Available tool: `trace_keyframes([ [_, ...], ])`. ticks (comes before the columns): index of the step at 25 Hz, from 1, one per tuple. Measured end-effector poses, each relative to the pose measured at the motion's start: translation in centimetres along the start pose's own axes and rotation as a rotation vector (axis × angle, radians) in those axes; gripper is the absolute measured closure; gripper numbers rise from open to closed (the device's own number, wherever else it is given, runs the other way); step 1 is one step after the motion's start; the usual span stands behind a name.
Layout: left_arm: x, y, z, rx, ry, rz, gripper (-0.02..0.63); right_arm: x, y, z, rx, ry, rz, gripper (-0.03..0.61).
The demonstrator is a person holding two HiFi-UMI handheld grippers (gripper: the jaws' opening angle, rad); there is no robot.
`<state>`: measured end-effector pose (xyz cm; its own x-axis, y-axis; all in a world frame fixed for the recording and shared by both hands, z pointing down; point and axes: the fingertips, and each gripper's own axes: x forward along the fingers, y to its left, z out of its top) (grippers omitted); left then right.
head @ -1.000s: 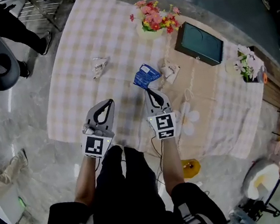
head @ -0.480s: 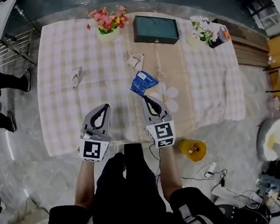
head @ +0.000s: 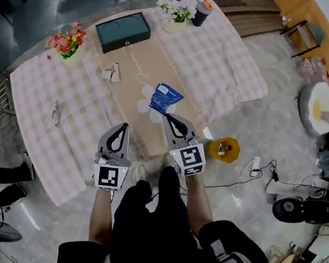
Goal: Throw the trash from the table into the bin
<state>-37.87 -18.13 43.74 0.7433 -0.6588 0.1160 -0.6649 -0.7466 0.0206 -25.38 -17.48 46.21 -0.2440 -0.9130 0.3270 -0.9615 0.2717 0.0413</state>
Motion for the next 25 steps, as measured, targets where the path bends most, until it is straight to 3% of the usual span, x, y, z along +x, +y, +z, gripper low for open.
trace_keyframes([
  [12, 7.8, -15.9, 0.8, 0.058, -0.001, -0.309, 0.611, -14.5, -13.9, -4.7, 0.106, -0.013, -0.331, 0.568],
  [25, 14.0, -33.2, -0.9, 0.084, 0.028, -0.526, 0.611, -31.9, -25.7, -13.6, 0.210, 0.026, -0.615, 0.568],
])
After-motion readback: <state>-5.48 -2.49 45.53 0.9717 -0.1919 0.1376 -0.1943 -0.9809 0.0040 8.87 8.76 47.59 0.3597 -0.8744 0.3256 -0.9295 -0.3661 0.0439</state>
